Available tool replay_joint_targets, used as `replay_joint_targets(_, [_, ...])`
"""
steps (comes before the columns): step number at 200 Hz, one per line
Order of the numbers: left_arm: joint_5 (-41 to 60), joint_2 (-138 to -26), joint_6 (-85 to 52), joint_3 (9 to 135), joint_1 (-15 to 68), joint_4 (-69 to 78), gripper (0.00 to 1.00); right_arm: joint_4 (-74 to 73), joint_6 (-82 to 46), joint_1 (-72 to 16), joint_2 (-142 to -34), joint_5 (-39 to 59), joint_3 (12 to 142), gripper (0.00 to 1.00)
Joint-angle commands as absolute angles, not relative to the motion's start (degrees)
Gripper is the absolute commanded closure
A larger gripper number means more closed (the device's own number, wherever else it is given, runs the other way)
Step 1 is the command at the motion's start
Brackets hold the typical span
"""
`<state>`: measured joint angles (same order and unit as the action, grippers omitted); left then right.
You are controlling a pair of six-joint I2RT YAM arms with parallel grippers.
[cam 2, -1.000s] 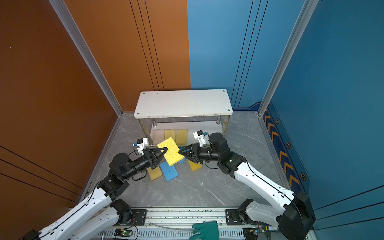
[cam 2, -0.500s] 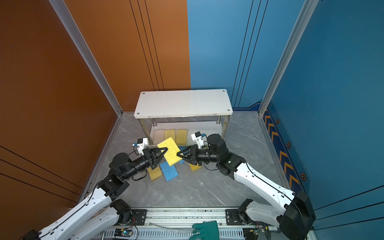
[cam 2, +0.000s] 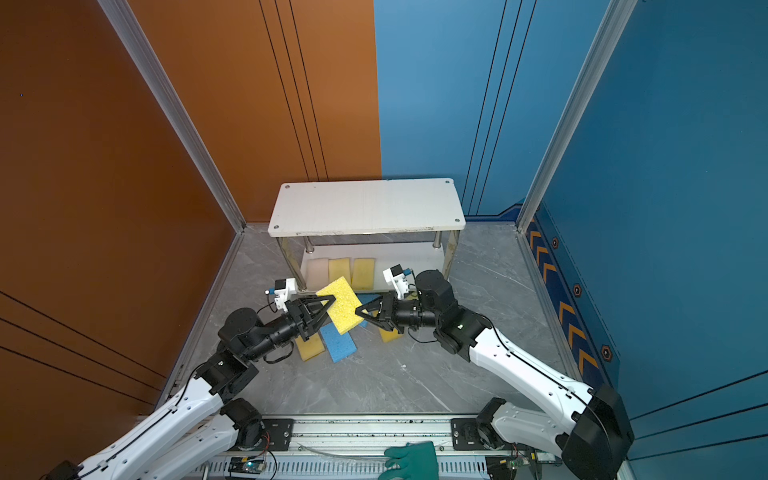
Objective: Place and organize the cleaning sponges onto the shelf
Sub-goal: 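Withdraw the left gripper while the right gripper carries the sponge to the shelf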
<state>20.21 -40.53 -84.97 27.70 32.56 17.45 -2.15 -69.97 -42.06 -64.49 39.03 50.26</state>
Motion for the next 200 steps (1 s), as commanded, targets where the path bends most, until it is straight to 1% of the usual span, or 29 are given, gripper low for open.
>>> replay_joint_targets(1, [21.24, -39.74, -84.01, 27.24, 32.15, 17.14, 0.50, -1.89, -69.56, -42.13, -62.31, 36.43, 49.42, 0.85])
replay_joint_targets(16, [21.50, -39.34, -82.53, 28.15, 32.17, 13.02, 0.35, -1.67, -69.49, -41.62, -61.72, 34.76, 49.13, 0.85])
replay_joint_targets(34, [21.70, -38.38, -79.33, 30.54, 32.18, 4.52, 0.24, -0.93, -68.84, -41.00, -61.70, 32.26, 49.28, 0.85])
replay_joint_targets(39, [21.53, -38.05, -78.12, 31.44, 32.17, 1.24, 0.19, -0.58, -68.57, -40.89, -61.69, 31.36, 49.35, 0.85])
replay_joint_targets(48, [21.12, -37.52, -75.59, 33.47, 32.17, -4.98, 0.15, -0.10, -68.17, -40.70, -61.85, 29.54, 49.35, 0.85])
replay_joint_targets(63, [19.92, -36.79, -71.64, 36.79, 31.84, -16.19, 0.15, 0.59, -67.56, -40.61, -62.10, 25.90, 49.53, 0.85])
replay_joint_targets(75, [19.20, -36.21, -69.66, 38.44, 31.30, -21.83, 0.15, 1.82, -66.87, -40.61, -62.44, 22.61, 49.81, 0.85])
replay_joint_targets(78, [19.07, -36.06, -69.34, 38.63, 31.22, -22.89, 0.11, 2.15, -66.69, -40.61, -62.55, 21.71, 49.91, 0.85])
replay_joint_targets(91, [18.82, -35.17, -68.60, 39.11, 30.56, -26.54, 0.10, 3.08, -66.11, -40.61, -63.19, 18.30, 50.09, 0.85])
replay_joint_targets(97, [18.87, -34.71, -68.47, 39.11, 30.20, -27.48, 0.10, 3.59, -65.93, -38.85, -63.63, 16.60, 50.18, 0.85])
replay_joint_targets(117, [19.09, -33.26, -68.60, 38.67, 29.32, -29.03, 0.09, 3.93, -64.68, -37.70, -65.42, 11.87, 50.34, 0.85])
replay_joint_targets(141, [19.82, -31.93, -68.52, 38.36, 28.27, -30.53, 0.09, 4.04, -62.43, -35.89, -68.89, 8.68, 51.60, 0.85])
replay_joint_targets(200, [22.04, -28.16, -69.07, 37.03, 25.81, -32.96, 0.07, 3.50, -56.80, -31.84, -78.60, 5.90, 55.24, 0.86])
